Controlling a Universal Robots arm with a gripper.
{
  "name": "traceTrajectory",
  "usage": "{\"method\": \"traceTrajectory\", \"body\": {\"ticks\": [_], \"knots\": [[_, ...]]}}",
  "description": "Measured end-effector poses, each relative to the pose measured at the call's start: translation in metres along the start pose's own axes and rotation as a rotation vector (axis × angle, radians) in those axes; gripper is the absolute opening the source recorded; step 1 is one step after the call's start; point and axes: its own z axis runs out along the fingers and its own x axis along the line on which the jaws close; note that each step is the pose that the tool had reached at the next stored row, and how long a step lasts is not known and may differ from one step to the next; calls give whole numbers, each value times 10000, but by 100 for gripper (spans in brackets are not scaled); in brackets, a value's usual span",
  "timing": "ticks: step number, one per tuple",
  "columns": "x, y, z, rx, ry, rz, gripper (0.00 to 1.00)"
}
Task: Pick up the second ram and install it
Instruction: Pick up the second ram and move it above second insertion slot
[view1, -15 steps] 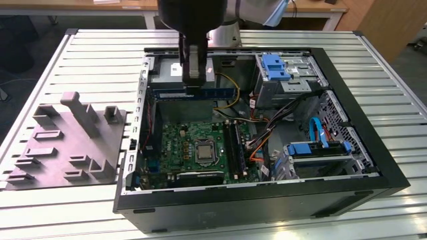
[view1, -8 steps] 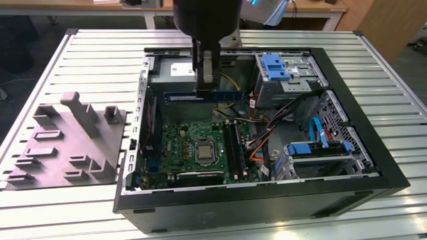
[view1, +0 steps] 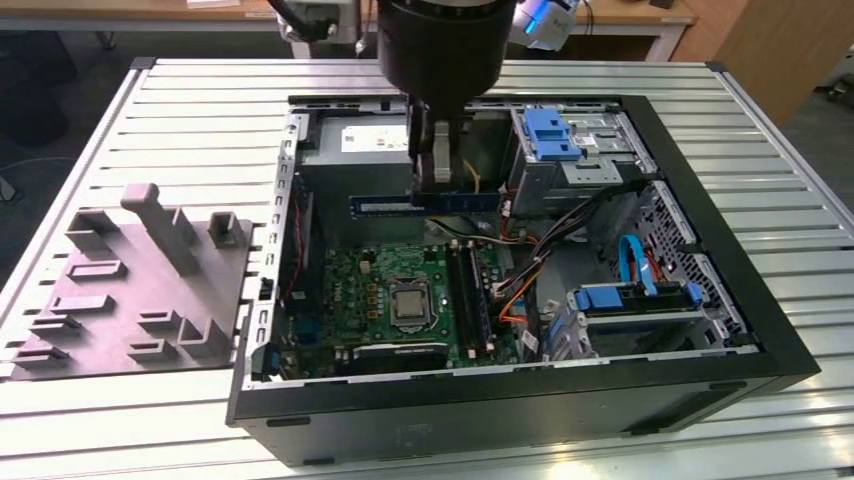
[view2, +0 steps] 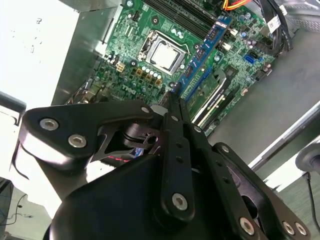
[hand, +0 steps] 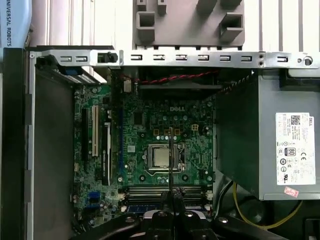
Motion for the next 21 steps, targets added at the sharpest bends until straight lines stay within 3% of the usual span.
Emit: {"method": "traceTrajectory", "body": {"ticks": [21], "knots": [[-52, -25, 383, -73, 2, 4, 11]]}}
